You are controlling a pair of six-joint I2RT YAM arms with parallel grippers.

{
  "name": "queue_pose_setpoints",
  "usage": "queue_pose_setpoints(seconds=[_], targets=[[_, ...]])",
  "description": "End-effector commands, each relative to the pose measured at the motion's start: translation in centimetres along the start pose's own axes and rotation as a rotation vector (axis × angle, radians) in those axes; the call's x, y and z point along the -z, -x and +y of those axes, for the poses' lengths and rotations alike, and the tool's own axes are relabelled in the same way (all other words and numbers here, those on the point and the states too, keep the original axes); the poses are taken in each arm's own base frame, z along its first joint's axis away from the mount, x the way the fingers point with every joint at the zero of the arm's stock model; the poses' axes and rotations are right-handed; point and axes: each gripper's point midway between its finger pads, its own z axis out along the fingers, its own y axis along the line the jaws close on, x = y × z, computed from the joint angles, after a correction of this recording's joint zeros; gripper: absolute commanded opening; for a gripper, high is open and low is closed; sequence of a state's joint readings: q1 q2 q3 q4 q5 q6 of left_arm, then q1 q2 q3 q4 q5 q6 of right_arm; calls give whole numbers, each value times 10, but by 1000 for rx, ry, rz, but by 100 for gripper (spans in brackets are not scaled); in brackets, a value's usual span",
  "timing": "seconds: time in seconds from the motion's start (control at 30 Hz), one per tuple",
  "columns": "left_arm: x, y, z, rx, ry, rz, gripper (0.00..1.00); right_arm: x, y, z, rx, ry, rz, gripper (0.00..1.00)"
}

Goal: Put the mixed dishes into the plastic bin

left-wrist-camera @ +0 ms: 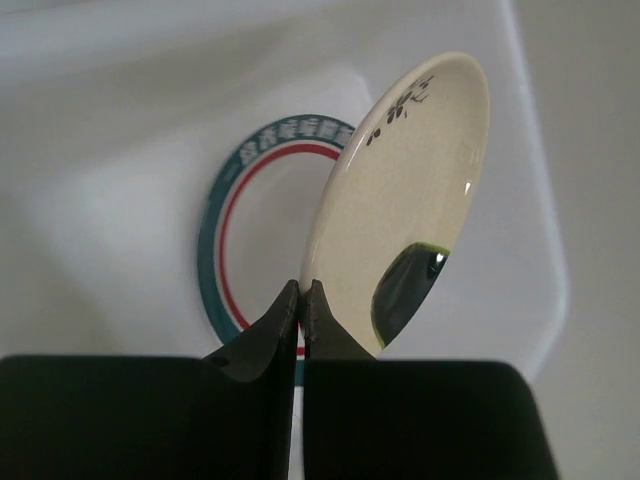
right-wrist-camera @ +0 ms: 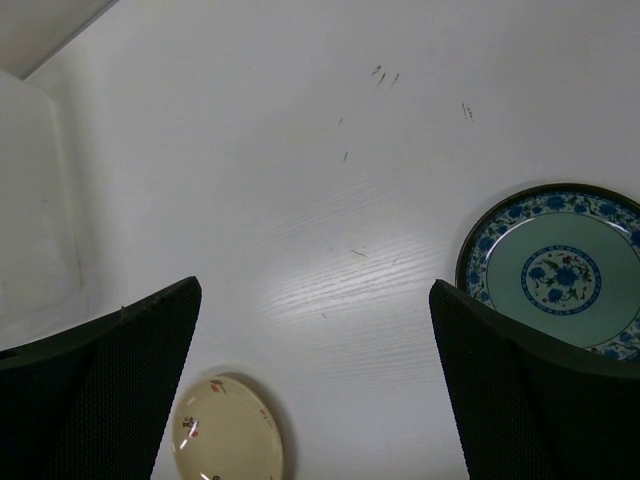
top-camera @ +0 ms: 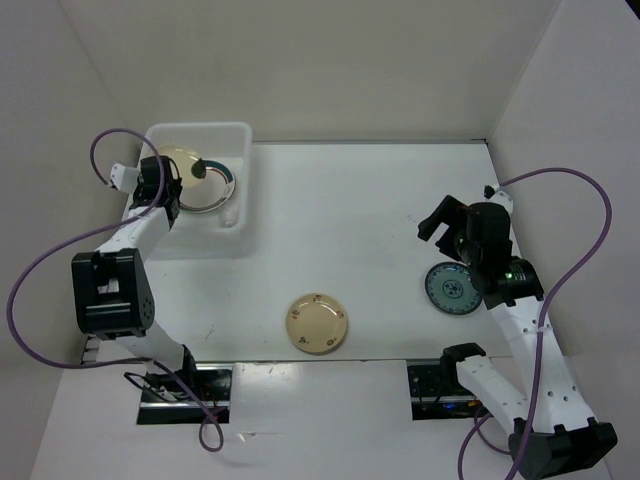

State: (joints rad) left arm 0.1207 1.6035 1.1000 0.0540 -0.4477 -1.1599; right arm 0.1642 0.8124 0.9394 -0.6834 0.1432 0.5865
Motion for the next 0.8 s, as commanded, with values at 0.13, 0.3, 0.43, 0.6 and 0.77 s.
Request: queue_pose_setpoints(seconds=[0.13,0.3,0.43,0.6,0.77], targets=[[-28,-8,-2,35,-5,44,0,-4,0,1,-4,-5,-8,100],[-38,-26,5,23,9,95,0,-7,0,-1,-2,-18,-6,100],[-45,-35,7,19,10,123,0,-7,0,-1,-2,-18,-6,100],[-47,-30,-5,29,-16,110,4,-7,0,-1,-2,-18,-6,100],[-47,-16,-24,26,-51,79,19,-4,1,0,-4,-12,-15,100]])
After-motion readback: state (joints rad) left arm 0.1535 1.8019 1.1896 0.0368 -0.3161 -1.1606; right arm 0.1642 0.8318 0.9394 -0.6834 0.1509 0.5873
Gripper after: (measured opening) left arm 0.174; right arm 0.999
